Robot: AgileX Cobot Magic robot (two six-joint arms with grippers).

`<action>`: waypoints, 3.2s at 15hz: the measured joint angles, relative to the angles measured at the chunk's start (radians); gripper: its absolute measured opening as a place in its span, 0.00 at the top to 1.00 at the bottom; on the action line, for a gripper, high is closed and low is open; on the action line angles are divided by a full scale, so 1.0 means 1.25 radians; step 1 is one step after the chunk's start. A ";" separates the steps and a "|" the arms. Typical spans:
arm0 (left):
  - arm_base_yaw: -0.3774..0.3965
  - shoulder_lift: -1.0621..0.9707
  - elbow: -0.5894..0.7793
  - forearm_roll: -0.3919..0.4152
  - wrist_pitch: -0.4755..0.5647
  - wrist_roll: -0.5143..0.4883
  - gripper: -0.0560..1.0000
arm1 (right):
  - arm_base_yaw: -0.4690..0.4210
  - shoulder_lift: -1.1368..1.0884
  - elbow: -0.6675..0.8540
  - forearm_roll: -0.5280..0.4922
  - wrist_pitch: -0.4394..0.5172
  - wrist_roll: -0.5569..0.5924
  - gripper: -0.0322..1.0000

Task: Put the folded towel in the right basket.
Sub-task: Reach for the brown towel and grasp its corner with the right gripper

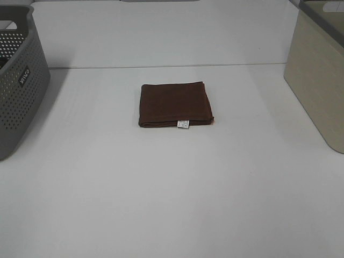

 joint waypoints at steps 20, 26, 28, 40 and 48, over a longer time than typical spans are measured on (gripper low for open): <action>0.000 0.000 0.000 0.000 0.000 0.000 0.02 | 0.000 0.000 0.000 0.000 0.000 0.000 0.25; 0.000 0.000 0.000 0.000 0.000 0.000 0.02 | 0.000 0.000 0.000 0.000 0.000 0.000 0.25; 0.000 0.000 0.000 0.000 0.000 0.000 0.02 | 0.000 0.000 0.000 0.000 0.000 0.000 0.25; 0.000 0.000 0.000 0.000 0.000 0.000 0.02 | 0.000 0.697 -0.337 0.022 -0.145 -0.001 0.25; 0.000 0.000 0.000 0.000 0.000 0.000 0.02 | 0.018 1.227 -0.826 0.173 0.006 -0.088 0.25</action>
